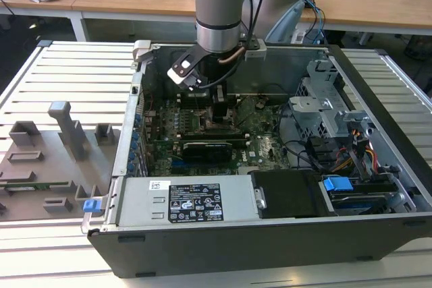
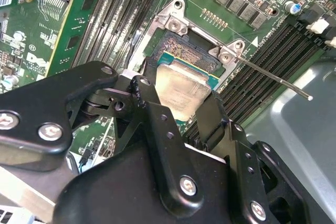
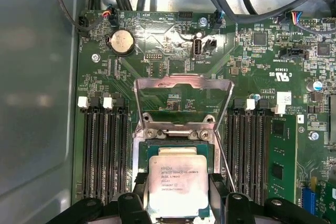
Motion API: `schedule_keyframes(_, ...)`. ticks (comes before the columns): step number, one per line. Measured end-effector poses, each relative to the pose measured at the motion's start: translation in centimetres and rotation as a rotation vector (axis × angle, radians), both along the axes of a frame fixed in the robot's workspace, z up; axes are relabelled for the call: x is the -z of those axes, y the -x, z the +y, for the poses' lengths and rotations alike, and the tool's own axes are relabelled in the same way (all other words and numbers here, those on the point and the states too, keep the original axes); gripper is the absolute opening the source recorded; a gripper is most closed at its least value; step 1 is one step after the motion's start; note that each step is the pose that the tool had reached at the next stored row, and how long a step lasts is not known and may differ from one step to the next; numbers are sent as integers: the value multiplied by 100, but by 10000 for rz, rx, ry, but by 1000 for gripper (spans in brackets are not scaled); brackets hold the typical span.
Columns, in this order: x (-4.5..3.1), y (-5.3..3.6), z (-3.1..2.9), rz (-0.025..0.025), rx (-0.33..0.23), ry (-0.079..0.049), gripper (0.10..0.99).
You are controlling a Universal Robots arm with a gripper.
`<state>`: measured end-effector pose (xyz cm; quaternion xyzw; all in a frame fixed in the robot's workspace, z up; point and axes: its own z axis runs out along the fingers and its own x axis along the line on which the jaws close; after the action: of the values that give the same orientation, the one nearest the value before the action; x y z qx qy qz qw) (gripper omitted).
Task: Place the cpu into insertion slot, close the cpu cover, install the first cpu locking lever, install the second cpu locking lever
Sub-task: 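Place the cpu into insertion slot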
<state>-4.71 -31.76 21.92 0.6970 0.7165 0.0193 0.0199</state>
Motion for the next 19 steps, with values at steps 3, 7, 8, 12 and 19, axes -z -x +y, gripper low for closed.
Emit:
schedule_keyframes(3,16,0,0,0,0,0,541)
schedule_keyframes(7,43,0,0,1,0,1,541)
schedule_keyframes(8,50,0,0,1,0,0,541)
schedule_keyframes(12,84,2,0,1,5,0,541)
schedule_keyframes(19,141,36,-1,1,110,1,541)
